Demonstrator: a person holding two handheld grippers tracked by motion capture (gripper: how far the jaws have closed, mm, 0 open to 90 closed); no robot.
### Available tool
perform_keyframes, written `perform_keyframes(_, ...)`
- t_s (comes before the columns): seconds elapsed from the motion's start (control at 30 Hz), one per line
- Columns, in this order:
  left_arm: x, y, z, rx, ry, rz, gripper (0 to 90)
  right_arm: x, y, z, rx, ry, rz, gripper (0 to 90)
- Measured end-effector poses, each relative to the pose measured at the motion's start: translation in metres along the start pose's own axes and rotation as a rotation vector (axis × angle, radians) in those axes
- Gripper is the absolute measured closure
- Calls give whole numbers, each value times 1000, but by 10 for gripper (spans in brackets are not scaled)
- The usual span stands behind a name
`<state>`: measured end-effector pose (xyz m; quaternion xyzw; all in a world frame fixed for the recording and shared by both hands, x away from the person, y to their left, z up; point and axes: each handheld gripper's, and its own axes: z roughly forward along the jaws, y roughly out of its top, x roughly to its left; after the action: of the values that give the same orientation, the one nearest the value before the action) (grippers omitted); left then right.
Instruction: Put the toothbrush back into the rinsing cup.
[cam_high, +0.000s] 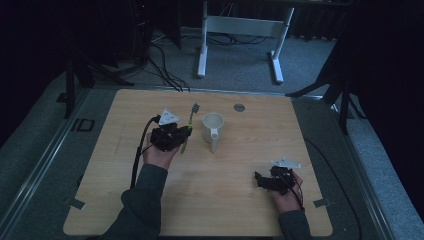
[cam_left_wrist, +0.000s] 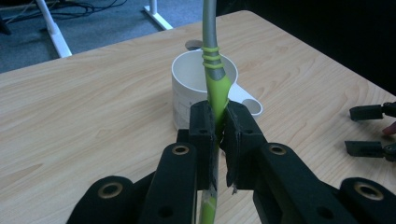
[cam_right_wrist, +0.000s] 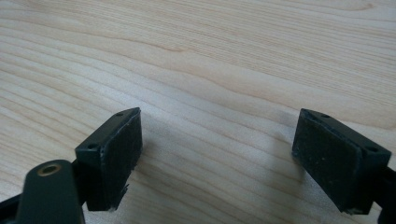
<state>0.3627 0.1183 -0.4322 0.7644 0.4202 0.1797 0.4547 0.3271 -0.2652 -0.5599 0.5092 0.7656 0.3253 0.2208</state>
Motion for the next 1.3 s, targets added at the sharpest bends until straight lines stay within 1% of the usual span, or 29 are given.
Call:
perform_keyframes(0.17,-1,1,0,-18,-5,-1,823,0,0,0,0,0,0,157)
perform_keyframes(0.73,-5,6,5,-46,-25,-1,823,0,0,0,0,0,0,158)
perform_keyframes(0.97,-6,9,6,-53,-29,9,822,0,0,0,0,0,0,157)
perform_keyframes(1.13,-7,11,6,-62,-41,0,823,0,0,0,0,1,-1,157)
perform_keyframes(1.3,-9,14,6,-71,-45,5,822,0,0,0,0,2,-1,157)
